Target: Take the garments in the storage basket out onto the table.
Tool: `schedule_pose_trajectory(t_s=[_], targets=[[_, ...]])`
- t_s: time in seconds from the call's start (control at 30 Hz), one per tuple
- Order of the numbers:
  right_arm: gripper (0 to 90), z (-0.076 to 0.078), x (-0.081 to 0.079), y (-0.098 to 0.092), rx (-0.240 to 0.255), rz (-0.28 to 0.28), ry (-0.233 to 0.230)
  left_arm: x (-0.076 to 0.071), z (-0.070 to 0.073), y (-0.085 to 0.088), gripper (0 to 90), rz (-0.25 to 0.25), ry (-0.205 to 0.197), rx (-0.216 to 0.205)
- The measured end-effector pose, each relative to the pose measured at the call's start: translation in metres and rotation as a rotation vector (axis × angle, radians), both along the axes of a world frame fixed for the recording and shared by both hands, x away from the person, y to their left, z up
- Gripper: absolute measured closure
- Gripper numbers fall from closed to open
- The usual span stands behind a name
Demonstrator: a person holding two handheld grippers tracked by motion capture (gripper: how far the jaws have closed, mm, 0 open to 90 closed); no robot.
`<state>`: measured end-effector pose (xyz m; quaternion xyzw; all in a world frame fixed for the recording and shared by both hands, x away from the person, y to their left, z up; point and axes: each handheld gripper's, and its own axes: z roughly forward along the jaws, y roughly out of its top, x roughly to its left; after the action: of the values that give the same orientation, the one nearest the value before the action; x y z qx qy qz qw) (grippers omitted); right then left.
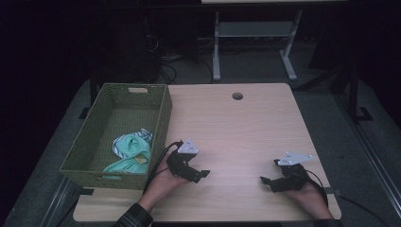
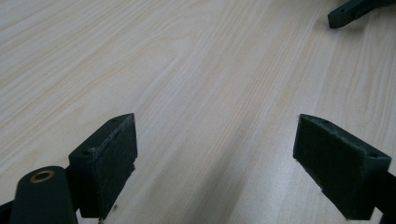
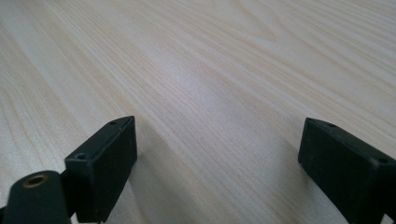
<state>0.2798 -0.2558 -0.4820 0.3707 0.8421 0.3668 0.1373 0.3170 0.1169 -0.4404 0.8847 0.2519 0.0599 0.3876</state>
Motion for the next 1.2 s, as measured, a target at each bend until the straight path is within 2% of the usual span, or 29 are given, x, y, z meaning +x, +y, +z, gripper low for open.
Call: schedule_pose_trajectory(t_s=[0.5,0.8,1.2], targets=[[11.3,0.0,0.0,0.0,0.001,0.0,0.0,0.002,0.014,0.001,13.2,0.005,-0.001,-0.013],[11.4,0.0,0.0,0.0,0.002,0.0,0.0,0.003,0.024,0.002,13.4,0.013,-0.012,-0.029],[11.2,0.0,0.0,0.0,0.002,0.0,0.0,0.003,0.036,0.002,13.3,0.008,-0.023,-0.031]])
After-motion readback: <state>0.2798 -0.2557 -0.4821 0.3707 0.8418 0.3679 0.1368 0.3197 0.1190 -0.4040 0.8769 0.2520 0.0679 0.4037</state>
